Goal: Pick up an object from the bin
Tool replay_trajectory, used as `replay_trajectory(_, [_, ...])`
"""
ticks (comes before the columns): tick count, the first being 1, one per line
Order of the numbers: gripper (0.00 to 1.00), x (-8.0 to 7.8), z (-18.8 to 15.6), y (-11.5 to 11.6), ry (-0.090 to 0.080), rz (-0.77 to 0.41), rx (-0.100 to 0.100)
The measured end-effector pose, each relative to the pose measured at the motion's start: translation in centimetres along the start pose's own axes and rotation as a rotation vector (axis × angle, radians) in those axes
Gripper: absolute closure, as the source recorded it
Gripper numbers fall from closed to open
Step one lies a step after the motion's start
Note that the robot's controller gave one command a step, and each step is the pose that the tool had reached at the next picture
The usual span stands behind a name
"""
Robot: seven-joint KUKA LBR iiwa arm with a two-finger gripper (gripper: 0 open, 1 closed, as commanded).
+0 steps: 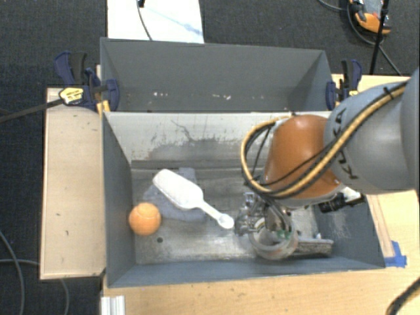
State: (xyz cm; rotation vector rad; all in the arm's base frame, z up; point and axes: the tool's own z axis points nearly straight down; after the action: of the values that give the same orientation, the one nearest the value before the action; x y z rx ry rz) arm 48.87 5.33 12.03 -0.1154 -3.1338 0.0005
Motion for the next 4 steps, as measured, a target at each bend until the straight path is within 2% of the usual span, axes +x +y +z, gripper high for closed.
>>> replay_trajectory(1, [0.0, -0.2, -9.5, 0.0, -0.011, 0.002, -0.002])
replay_trajectory(2, [0.0, -0.1, -9.7, 0.0, -0.01, 0.003, -0.002])
replay_trajectory(3, [0.0, -0.3, -5.2, 0.0, -0.017, -0.032, -0.002])
replay_trajectory(4, [0.0, 1.0, 0.7, 1.7, -0.01, -0.034, -0.002])
